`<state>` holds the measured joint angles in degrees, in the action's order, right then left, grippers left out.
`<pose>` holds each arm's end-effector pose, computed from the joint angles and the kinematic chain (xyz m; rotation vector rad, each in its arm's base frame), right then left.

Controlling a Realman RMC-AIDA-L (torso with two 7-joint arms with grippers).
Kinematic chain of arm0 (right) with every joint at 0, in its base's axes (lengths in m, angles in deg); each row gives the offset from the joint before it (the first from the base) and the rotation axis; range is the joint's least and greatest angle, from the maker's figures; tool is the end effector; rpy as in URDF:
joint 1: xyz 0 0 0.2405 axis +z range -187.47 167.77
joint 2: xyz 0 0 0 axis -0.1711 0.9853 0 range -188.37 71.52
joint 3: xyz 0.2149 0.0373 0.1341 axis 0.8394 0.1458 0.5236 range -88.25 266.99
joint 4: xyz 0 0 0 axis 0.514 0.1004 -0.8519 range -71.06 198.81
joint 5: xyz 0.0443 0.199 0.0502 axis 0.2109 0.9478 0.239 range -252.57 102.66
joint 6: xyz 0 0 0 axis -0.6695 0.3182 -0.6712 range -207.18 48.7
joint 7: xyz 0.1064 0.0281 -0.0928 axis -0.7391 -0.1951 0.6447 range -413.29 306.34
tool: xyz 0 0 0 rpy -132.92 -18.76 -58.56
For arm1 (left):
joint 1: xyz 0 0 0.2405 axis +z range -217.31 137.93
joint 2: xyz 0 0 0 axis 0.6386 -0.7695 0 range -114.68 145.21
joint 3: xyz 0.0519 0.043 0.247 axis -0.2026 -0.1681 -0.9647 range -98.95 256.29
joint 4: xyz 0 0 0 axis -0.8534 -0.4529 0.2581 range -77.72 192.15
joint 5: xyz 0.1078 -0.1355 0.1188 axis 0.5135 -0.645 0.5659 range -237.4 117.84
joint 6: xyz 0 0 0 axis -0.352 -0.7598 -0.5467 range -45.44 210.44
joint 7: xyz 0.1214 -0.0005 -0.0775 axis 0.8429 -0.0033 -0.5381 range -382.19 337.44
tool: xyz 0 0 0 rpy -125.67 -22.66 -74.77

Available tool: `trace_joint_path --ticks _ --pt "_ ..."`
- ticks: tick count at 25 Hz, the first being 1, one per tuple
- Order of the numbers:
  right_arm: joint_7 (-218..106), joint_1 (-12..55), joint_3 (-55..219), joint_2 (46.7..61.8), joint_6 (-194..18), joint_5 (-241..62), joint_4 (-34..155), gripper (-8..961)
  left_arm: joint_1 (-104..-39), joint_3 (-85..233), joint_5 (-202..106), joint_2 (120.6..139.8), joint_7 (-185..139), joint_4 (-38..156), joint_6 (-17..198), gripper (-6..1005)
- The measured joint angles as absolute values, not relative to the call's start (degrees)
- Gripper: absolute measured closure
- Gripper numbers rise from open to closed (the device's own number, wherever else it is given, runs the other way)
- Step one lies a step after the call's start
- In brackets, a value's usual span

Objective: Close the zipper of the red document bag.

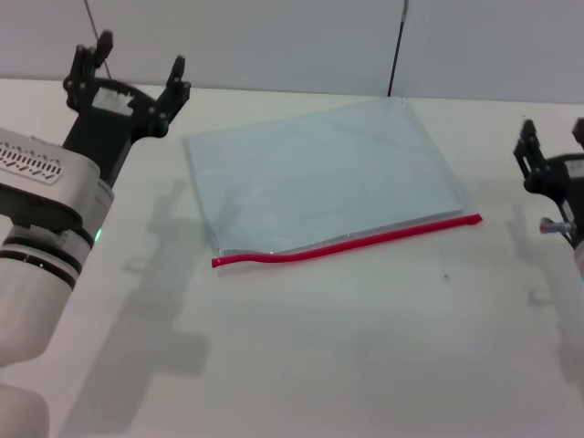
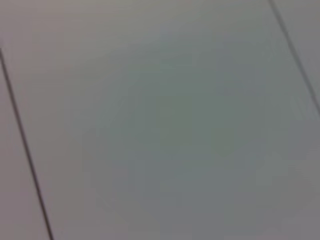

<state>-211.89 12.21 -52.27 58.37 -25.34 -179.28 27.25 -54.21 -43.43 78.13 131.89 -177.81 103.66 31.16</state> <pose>0.2778 0.3412 -0.0506 -1.5759 0.6073 0.5905 -0.2441 0.3450 -0.0133 -1.6003 -0.2378 -0.6158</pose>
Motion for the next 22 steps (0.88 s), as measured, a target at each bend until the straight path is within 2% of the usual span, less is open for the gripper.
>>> trace_joint_path --ticks 8,22 --pt "-212.4 12.3 -55.3 58.45 -23.4 -176.0 27.9 288 -58.1 -47.8 69.9 131.98 -182.1 97.8 30.7 123" --pt "-212.4 13.2 -55.7 58.47 -23.7 -175.8 27.9 288 -58.5 -47.4 69.7 131.85 -182.7 97.4 30.5 123"
